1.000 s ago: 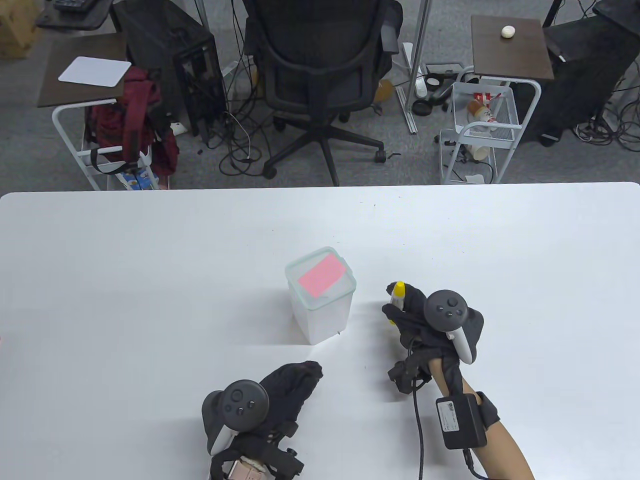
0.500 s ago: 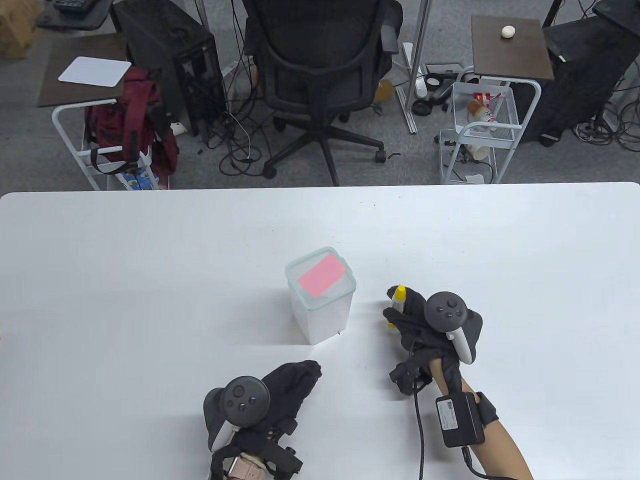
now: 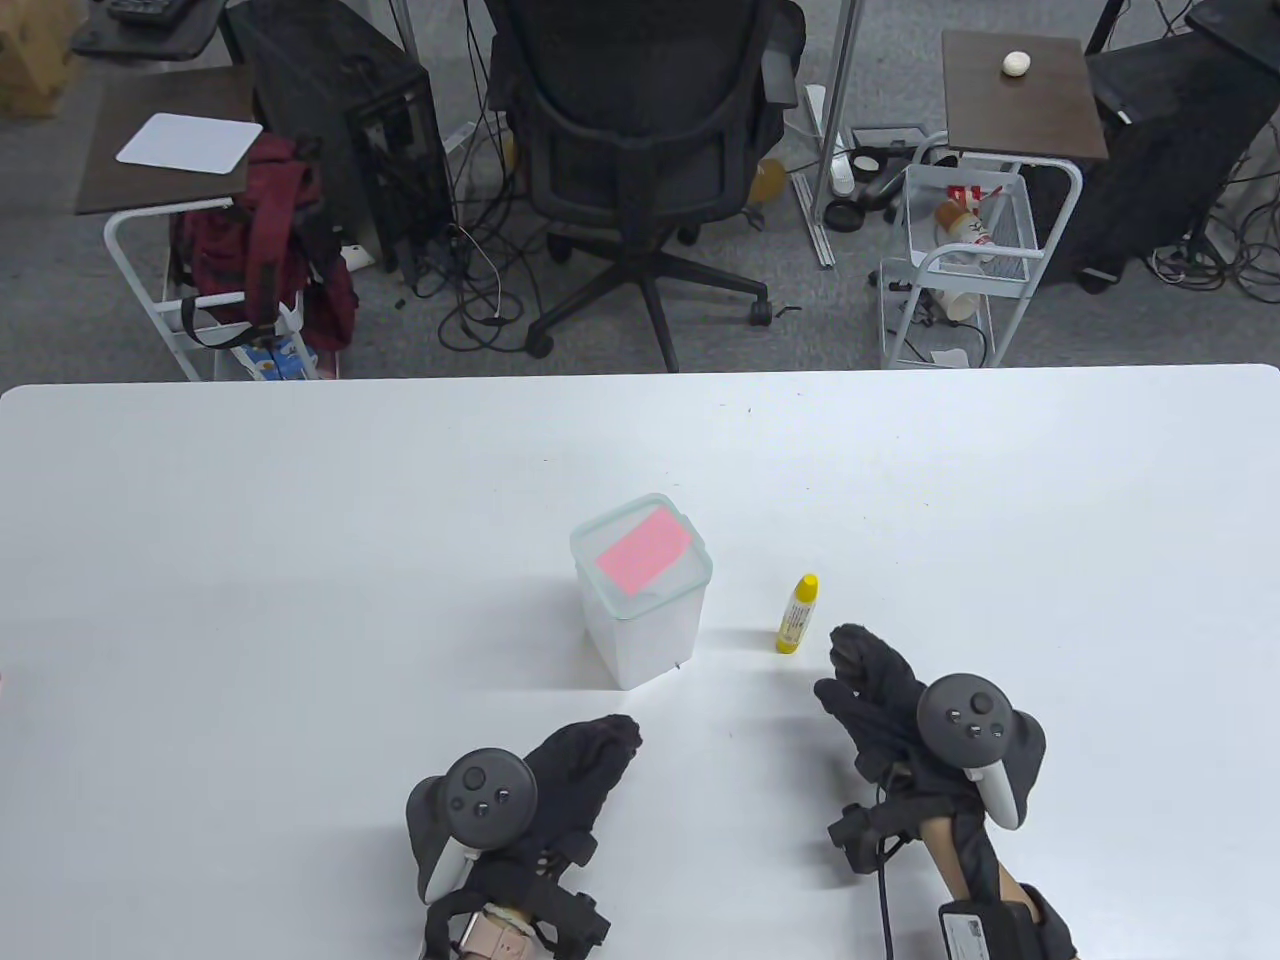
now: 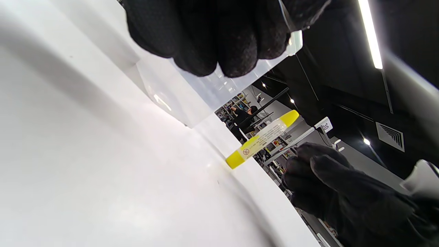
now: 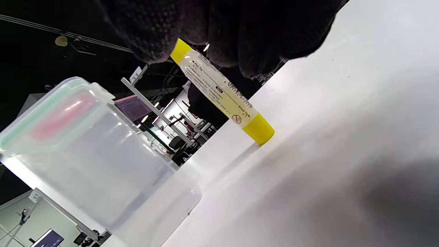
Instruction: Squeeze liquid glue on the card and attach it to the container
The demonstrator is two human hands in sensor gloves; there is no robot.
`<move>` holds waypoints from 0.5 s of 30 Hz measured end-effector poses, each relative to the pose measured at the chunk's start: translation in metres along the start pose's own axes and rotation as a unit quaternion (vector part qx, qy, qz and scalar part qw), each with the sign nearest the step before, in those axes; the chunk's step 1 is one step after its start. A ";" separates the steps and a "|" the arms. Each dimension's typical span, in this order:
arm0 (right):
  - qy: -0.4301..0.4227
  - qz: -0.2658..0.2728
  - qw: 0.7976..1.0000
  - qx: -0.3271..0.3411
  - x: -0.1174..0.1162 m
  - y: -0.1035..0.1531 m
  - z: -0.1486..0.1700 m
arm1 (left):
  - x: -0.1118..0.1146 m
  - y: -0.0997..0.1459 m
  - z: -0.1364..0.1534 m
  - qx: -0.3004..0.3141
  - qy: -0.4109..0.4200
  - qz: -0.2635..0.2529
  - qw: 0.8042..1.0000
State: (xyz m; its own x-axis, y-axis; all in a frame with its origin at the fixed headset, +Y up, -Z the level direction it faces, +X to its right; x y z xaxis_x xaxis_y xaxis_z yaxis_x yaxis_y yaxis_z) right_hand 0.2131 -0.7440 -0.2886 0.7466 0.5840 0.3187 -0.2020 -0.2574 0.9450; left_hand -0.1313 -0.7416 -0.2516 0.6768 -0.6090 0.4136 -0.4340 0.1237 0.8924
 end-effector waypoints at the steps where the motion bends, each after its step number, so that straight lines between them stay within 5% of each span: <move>1: -0.006 0.004 1.000 0.002 -0.002 0.005 0.000 | 0.001 0.000 0.001 -0.002 0.003 0.002 1.000; 15: -0.004 0.004 0.999 0.041 -0.008 0.029 -0.020 | -0.006 0.007 -0.005 0.008 0.003 -0.023 1.000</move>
State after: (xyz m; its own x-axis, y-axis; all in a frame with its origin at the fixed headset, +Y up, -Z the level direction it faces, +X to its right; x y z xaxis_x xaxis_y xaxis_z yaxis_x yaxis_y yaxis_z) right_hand 0.1888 -0.7404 -0.2624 0.7499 0.5760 0.3253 -0.1550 -0.3250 0.9329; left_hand -0.1349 -0.7330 -0.2466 0.7000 -0.6091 0.3729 -0.4115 0.0827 0.9076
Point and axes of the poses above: the tracker on the back of each hand, its own z axis roughly to the little-finger side, its own y axis roughly from the fingertips to the wrist, x = y × z, the point moved 4 cm from there along -y, roughly from the wrist to the fingertips, and after that the axes turned 14 degrees about z, right-handed, at the moved point
